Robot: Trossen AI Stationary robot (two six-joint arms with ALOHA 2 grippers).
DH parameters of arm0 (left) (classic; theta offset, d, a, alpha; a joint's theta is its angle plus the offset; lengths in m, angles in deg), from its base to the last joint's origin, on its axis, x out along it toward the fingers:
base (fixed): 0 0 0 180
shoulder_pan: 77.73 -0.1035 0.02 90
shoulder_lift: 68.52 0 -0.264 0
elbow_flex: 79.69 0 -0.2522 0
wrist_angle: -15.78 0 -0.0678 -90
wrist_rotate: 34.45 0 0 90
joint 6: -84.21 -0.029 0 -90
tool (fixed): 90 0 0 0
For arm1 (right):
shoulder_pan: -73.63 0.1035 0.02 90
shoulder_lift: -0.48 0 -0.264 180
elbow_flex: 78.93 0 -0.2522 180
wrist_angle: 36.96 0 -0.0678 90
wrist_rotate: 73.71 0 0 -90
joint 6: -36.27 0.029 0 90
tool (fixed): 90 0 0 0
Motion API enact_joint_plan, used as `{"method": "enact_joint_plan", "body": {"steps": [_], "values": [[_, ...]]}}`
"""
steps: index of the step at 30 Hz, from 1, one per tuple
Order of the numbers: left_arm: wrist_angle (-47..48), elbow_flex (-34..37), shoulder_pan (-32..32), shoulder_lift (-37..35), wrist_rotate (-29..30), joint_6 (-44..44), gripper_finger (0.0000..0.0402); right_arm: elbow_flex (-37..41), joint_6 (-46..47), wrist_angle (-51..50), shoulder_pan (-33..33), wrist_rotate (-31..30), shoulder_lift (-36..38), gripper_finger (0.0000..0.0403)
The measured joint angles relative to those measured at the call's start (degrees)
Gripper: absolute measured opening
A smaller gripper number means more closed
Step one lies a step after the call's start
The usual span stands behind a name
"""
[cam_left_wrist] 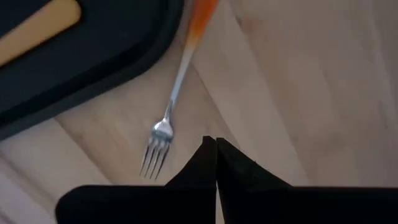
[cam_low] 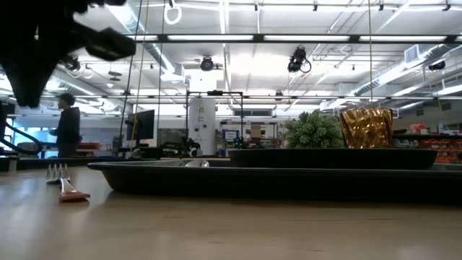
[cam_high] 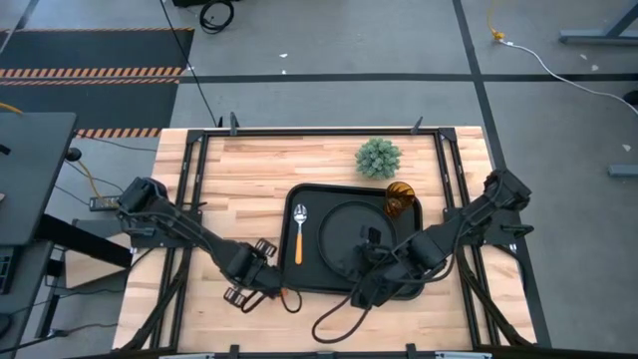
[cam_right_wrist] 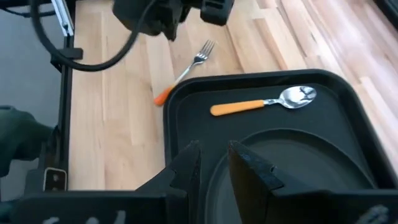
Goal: Pick and place plate/cup/fork/spoon on tray
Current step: Put the orange fork on the black serving tray
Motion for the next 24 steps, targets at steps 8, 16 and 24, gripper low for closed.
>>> {"method": "enact_joint_plan", "body": {"steps": [8,16,24], "values": [[-4.1,4.8,-1.6,0.0,3.8,-0.1,0.0046,0.0,-3.1,-0.8,-0.9,0.0,0.3,0.0088],[-7.1,4.9,-0.8,-0.1,3.9,2.8,0.015,0.0,-7.1,0.3,-9.4,5.1,0.3,0.0088],[-10.0,5.0,2.2,-0.1,3.8,1.3,0.0217,0.0,-8.5,1.4,-12.9,10.5,0.3,0.0088]]}}
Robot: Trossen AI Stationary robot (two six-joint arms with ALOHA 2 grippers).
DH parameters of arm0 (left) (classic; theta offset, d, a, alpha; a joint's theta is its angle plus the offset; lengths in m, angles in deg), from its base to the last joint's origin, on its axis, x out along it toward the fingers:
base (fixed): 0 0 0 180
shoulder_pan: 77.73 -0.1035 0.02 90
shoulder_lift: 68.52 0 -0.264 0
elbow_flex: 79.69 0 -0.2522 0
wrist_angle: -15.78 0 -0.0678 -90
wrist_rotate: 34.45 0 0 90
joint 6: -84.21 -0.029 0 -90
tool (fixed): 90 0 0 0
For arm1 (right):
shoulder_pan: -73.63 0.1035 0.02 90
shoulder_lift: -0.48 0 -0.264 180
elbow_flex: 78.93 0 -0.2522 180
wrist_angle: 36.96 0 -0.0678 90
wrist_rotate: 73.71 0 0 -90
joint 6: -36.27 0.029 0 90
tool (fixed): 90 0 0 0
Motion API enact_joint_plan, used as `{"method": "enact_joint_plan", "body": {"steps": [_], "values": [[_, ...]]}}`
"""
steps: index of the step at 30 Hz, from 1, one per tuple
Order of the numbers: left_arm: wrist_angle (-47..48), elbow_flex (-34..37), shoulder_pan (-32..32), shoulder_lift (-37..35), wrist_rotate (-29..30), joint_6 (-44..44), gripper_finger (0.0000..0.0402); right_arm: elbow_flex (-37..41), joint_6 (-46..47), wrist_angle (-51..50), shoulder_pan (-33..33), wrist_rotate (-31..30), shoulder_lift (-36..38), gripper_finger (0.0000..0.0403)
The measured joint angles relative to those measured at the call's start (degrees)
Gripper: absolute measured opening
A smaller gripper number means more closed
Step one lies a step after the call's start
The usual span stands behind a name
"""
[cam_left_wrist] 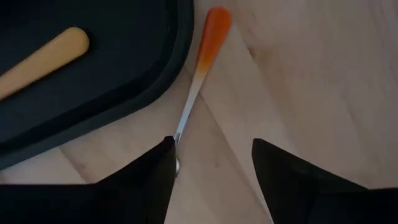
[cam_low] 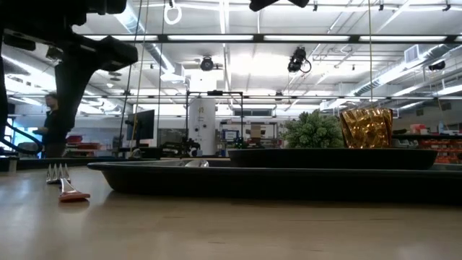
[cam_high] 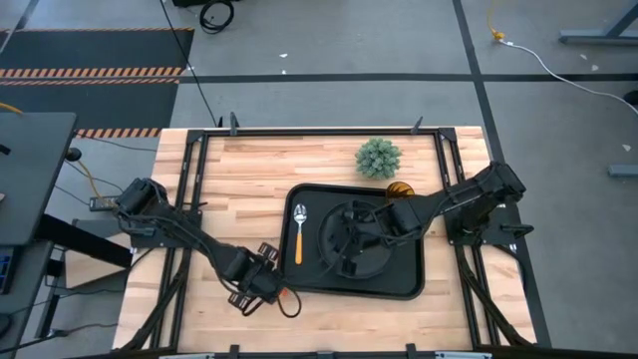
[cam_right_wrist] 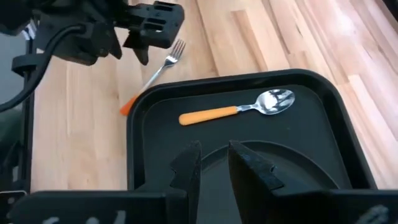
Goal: Pick and place plate/cup/fork/spoon on tray
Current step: Put the orange fork on the black serving tray
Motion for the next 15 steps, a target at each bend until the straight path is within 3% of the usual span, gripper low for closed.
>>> {"method": "enact_joint_plan", "body": {"steps": [9,15], "values": [[-18.3,16.2,-0.7,-0.6,-1.2,1.2,0.018,0.0,-2.6,0.0,1.8,0.2,0.0,0.0088],[-18.5,16.1,-2.7,-0.5,-1.8,0.3,0.0144,0.0,-2.6,0.1,1.6,1.2,0.0,0.0088]]}}
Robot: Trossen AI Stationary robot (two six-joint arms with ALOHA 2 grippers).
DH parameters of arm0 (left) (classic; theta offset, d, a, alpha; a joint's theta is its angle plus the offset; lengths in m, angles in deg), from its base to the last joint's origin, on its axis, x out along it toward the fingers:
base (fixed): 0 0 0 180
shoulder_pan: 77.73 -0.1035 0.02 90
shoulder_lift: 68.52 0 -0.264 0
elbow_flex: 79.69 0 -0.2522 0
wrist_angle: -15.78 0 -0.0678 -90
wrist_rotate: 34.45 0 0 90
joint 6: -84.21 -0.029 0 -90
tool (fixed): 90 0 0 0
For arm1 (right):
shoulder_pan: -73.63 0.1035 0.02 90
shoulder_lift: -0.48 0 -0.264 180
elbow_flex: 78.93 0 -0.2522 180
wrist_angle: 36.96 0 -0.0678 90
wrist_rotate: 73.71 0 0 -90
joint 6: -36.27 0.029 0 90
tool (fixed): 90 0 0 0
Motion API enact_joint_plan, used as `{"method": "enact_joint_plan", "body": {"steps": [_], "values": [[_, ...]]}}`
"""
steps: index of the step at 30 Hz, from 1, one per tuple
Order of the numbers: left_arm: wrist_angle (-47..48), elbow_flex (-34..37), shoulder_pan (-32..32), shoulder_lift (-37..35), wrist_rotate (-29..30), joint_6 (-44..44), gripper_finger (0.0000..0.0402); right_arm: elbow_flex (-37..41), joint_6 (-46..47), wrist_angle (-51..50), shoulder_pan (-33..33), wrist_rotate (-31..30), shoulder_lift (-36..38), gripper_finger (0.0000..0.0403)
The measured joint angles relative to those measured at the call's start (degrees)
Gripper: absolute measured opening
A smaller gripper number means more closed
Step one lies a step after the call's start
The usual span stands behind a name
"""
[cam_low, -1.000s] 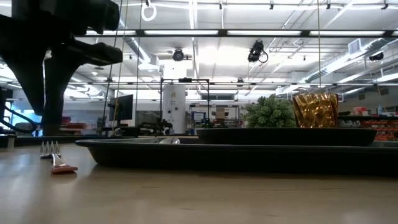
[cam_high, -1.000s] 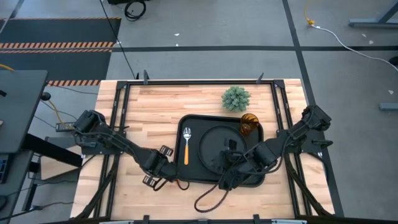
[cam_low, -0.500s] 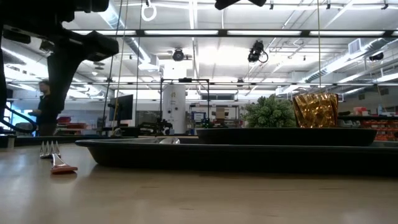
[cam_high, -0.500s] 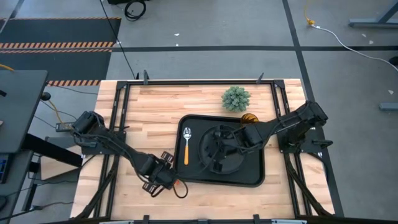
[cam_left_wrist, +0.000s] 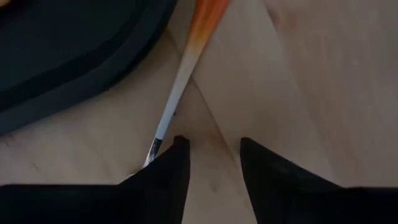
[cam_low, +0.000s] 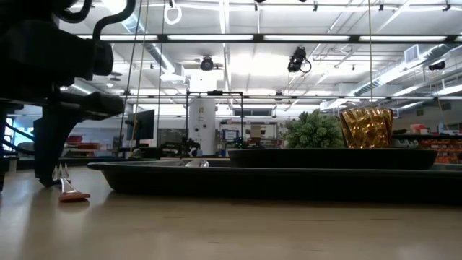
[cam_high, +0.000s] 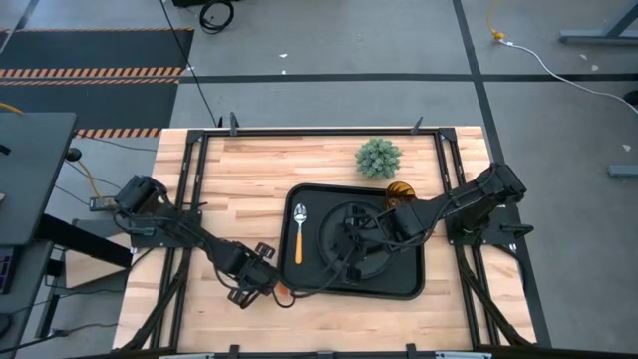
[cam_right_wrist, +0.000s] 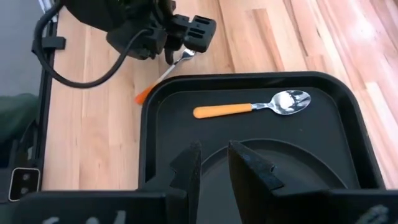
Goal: Pick and place plate/cup/fork/spoon on tray
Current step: Put the orange fork on the black serving tray
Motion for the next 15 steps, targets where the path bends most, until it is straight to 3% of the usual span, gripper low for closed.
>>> {"method": "enact_joint_plan", "body": {"steps": [5,15], "values": [[4.1,-4.1,0.2,0.5,0.4,-1.4,0.0133,0.0,0.0,0.4,-0.8,0.1,0.0,0.0088],[17.5,-10.1,2.4,0.4,-1.4,6.0,0.0147,0.0,-1.2,0.4,-2.8,0.2,0.0,0.0088]]}}
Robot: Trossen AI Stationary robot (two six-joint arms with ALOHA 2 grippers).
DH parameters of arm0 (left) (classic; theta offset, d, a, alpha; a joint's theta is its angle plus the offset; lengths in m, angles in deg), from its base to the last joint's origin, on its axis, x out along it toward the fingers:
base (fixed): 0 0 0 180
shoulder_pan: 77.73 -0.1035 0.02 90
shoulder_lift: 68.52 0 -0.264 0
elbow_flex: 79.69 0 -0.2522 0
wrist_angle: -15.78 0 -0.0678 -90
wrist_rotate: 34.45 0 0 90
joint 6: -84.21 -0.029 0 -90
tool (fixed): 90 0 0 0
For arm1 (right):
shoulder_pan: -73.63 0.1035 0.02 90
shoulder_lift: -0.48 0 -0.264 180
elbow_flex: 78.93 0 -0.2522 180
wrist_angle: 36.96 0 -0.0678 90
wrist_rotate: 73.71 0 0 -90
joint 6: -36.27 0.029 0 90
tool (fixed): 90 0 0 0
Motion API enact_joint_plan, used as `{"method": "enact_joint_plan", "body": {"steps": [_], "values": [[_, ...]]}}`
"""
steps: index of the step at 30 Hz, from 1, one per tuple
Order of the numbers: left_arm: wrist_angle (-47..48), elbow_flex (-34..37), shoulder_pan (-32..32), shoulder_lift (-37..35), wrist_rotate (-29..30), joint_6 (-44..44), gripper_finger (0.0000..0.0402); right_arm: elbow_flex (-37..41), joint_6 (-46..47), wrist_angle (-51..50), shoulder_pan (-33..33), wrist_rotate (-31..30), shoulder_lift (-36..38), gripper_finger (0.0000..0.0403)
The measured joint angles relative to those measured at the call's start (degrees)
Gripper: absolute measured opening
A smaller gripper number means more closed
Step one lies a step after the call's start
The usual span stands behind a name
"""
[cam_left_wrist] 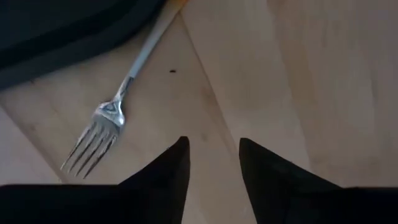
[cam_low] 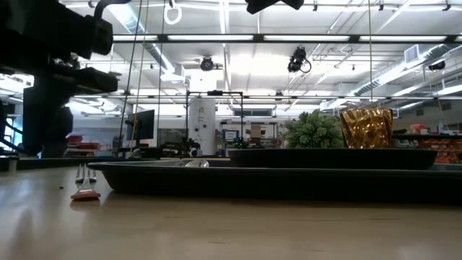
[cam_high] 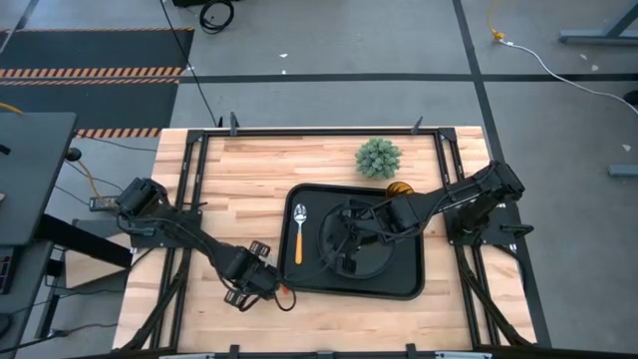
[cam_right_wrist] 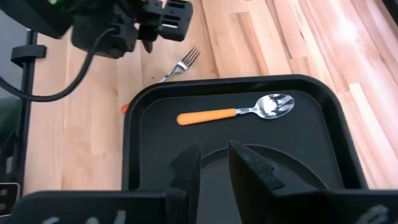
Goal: Pick and place plate/cup/fork/spoon on tray
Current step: Put the orange fork on the black serving tray
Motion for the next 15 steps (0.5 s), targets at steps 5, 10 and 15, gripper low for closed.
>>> {"method": "enact_joint_plan", "body": {"steps": [5,10,15], "values": [[-2.5,-0.1,-0.9,0.0,1.9,-1.4,0.0185,0.0,-0.7,0.0,-0.3,0.0,0.0,0.0088],[-9.7,-0.1,-3.8,0.0,5.2,-6.8,0.0223,0.0,-1.1,0.0,-0.1,0.1,0.0,0.0088],[-15.0,3.5,-6.3,0.1,6.5,-10.1,0.0223,0.0,-1.1,-1.2,1.0,1.0,0.0,0.0088]]}}
